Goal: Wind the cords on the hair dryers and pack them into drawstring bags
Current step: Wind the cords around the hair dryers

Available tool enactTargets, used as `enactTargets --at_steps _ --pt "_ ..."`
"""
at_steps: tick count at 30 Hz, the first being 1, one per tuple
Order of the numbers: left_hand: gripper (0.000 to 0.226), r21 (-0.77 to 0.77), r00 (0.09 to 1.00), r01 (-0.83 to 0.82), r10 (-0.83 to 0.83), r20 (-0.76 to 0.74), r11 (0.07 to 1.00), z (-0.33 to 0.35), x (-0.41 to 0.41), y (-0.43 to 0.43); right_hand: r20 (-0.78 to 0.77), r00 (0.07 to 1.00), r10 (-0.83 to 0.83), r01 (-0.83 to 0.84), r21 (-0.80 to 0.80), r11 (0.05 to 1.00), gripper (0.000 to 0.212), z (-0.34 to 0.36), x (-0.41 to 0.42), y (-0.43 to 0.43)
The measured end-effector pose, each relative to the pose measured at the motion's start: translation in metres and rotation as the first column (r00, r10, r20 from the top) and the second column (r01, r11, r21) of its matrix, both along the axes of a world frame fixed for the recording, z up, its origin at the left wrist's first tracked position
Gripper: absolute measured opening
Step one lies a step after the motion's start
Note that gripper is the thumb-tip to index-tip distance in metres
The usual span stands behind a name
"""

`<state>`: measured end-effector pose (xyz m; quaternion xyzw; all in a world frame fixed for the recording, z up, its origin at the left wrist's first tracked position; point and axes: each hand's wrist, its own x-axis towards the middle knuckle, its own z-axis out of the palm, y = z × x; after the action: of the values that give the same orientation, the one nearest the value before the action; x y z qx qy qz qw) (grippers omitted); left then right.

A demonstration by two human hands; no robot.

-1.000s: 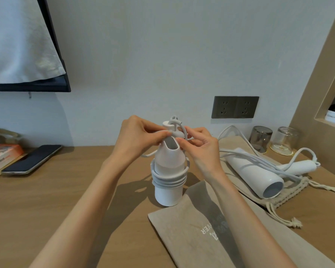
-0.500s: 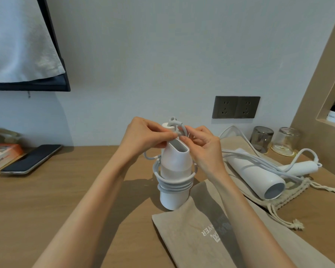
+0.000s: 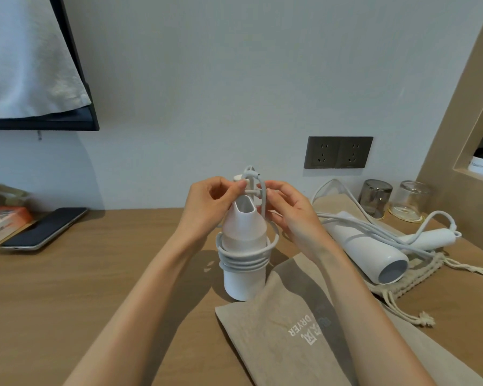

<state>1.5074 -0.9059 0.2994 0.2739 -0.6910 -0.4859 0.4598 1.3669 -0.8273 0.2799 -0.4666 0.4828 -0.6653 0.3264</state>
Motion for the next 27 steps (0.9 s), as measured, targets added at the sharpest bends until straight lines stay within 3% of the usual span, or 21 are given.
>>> enactTargets --at_steps 3,5,8,11,15,22,27 --pt "0.009 0.052 1.0 0.015 -0.016 0.021 0.999 0.002 -0.001 -0.003 -0.059 0.993 -0.098 0.097 -0.016 0.995 0.014 0.0 0.003 0.001" --pt "0.03 0.121 0.99 0.077 -0.09 0.111 0.99 0.005 0.0 -0.009 -0.071 0.99 -0.125 0.124 -0.022 0.992 0.011 0.001 0.005 0.001" --pt "0.028 0.249 0.926 0.222 -0.284 0.25 0.943 0.012 0.0 -0.014 -0.069 0.982 -0.175 0.171 -0.05 0.984 0.007 0.002 0.006 0.002" --pt "0.025 0.345 0.894 0.273 -0.37 0.254 0.898 0.016 -0.003 -0.014 -0.068 0.975 -0.212 0.206 -0.087 0.975 0.009 0.001 0.005 0.001" --pt "0.018 0.345 0.917 0.249 -0.335 0.217 0.905 0.012 -0.006 -0.02 -0.093 0.955 -0.281 0.268 -0.131 0.954 0.013 0.001 0.005 0.0" --pt "0.011 0.251 0.931 0.243 -0.298 0.213 0.937 0.011 0.001 -0.019 0.171 0.935 -0.31 0.338 -0.17 0.926 0.017 0.01 0.0 0.004" --pt "0.015 0.275 0.927 0.255 -0.316 0.204 0.927 0.011 0.007 -0.02 0.375 0.906 -0.197 0.294 -0.22 0.93 0.017 0.016 -0.001 0.006"
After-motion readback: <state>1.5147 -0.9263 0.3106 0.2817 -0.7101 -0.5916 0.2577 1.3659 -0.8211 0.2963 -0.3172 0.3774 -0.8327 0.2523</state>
